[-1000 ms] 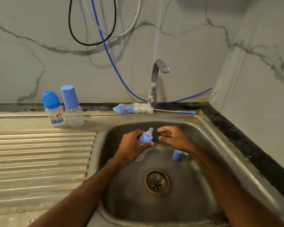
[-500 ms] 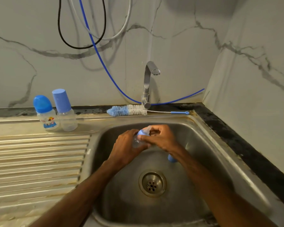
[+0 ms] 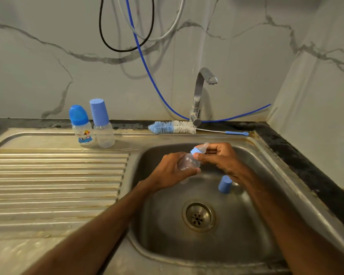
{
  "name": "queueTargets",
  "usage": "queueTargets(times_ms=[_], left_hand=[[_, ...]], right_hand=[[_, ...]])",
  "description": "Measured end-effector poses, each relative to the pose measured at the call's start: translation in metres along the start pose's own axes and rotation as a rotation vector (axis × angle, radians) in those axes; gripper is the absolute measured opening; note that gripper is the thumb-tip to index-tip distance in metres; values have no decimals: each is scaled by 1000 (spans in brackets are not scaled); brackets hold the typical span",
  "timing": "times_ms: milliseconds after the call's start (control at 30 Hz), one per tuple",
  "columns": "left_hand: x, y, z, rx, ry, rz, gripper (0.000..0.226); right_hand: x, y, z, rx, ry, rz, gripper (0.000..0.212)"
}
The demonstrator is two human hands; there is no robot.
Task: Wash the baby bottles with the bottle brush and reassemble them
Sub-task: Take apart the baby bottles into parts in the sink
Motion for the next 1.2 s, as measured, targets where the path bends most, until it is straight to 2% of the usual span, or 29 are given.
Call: queueTargets(times_ms=[100,167,300,400,467,533,633,700,800,900,1000,1100,1167,1200], left_hand=[[10,3,-8,-199,338,-77,37],[19,5,-10,-265,543,-178,40],[19,4,-10,-156,788,-302,54],[8,2,-16,-73,935,-296,69],[6,0,-21,-34,889,-267,64],[11,1,-23,-12,762,-309,56],[14,1,-20,-32,542,-409,61],[13,0,-17,-52,562,-416,64],[10,-1,-19,-60,702,-336,64],[9,-1,-25,7,657,-274,57],[13,0,-34,80,503,-310,57],[16,2,-45,250,414,-337,66],[14,-1,-50,331,206,-307,63],[11,-3,-50,336,44,-276,62]], right_hand=[[0,1,-8,-70,-137,6,30],[1,1,-13,-71,-228,34,34],[5,0,-15,15,-424,94,31],[8,-1,-22,102,-483,155,27],[10,-1,-26,97,-478,180,30],[9,-1,-27,85,-464,197,35],[8,-1,-26,48,-451,199,40],[9,-1,-25,31,-438,201,41],[11,0,-23,52,-462,212,40],[11,0,-25,45,-474,216,39],[10,1,-28,-4,-423,202,36],[8,1,-33,-4,-412,190,36],[6,3,-35,-9,-349,208,32],[8,3,-35,-22,-220,222,32]])
Point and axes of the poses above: each hand's wrist, its own y-axis away from the middle knuckle, its own z-axis out of the palm, x = y × z, the point moved 1 cm from there along -y, towards the middle knuckle, and after that the axes turned 4 degrees about -z, right-handed, at the moved point
